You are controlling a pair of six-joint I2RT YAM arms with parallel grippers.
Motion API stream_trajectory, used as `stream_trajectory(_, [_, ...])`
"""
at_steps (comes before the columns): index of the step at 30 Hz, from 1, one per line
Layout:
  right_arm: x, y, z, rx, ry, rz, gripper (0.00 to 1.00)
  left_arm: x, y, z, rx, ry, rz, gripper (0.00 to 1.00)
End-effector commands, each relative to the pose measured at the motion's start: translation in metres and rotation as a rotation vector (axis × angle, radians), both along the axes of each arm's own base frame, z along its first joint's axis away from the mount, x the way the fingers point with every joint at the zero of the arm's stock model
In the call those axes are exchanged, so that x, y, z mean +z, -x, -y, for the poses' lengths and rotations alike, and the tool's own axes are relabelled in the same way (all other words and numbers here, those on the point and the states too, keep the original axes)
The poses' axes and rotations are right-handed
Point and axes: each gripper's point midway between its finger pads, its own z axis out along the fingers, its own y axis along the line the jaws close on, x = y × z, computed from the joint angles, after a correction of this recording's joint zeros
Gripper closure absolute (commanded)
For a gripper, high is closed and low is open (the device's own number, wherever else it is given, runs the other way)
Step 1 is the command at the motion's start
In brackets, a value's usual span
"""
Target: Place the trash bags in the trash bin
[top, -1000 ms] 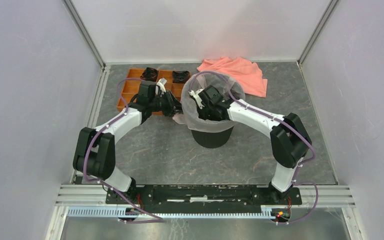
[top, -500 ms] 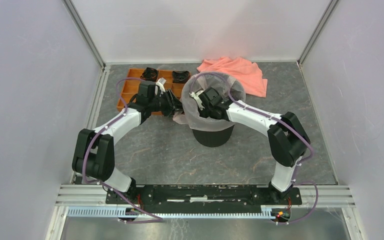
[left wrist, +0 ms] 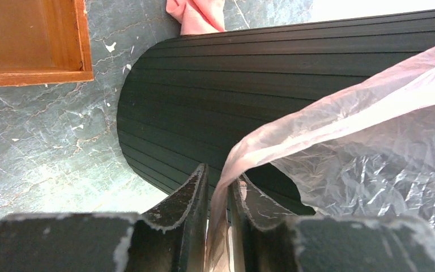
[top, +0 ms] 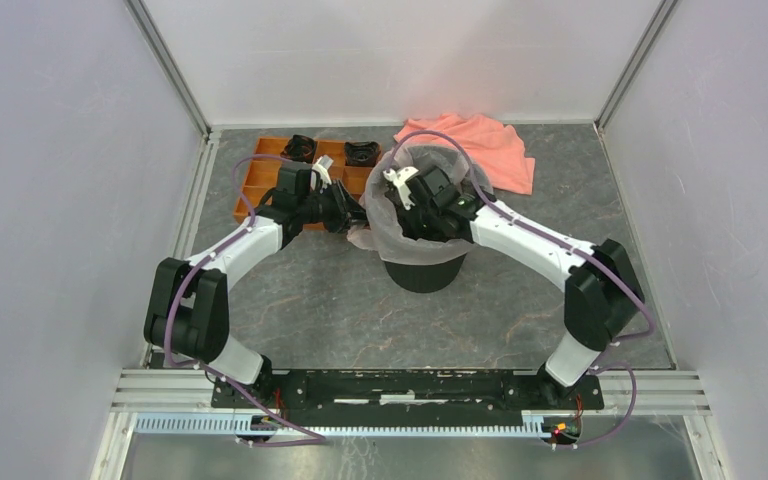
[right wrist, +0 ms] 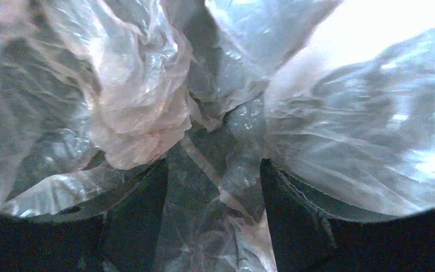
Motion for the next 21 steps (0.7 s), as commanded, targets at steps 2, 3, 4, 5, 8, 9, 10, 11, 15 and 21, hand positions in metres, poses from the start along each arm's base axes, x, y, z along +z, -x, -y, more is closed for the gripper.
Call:
stream_trajectory(2, [0.061, -0.011, -0.005, -0.026, -0.096, 0.127, 0.27, 0.020, -0.003, 0.005, -0.033, 0.020, 0.066, 0.75])
stream_trajectory(3, [0.065, -0.011, -0.005, -0.021, -0.101, 0.135, 0.26, 0.019, -0.003, 0.005, -0.034, 0.019, 0.065, 0.76])
stream_trajectory(4, [0.070, -0.012, -0.006, -0.015, -0.106, 0.143, 0.24, 0.019, -0.003, 0.005, -0.034, 0.018, 0.065, 0.77])
stream_trajectory(5, [0.077, -0.013, -0.007, -0.012, -0.111, 0.153, 0.24, 0.019, -0.003, 0.005, -0.034, 0.018, 0.065, 0.77])
stream_trajectory(8, [0.100, -0.016, -0.008, -0.004, -0.125, 0.186, 0.23, 0.019, -0.003, 0.005, -0.033, 0.016, 0.067, 0.77])
stream_trajectory(9, [0.110, -0.016, -0.008, 0.000, -0.136, 0.204, 0.22, 0.018, -0.003, 0.004, -0.029, 0.010, 0.067, 0.77])
stream_trajectory(10, [0.120, -0.016, -0.008, 0.003, -0.148, 0.221, 0.20, 0.016, -0.004, 0.003, -0.025, 0.000, 0.064, 0.77])
stream_trajectory(11, [0.130, -0.016, -0.007, 0.003, -0.162, 0.242, 0.19, 0.014, -0.004, 0.002, -0.023, -0.011, 0.060, 0.76])
stream_trajectory(15, [0.158, -0.016, -0.004, 0.004, -0.193, 0.304, 0.12, 0.013, -0.006, 0.001, -0.019, -0.023, 0.062, 0.67])
stream_trajectory(21, [0.174, -0.023, 0.009, 0.014, -0.133, 0.388, 0.02, 0.012, -0.009, -0.003, -0.006, -0.057, 0.075, 0.52])
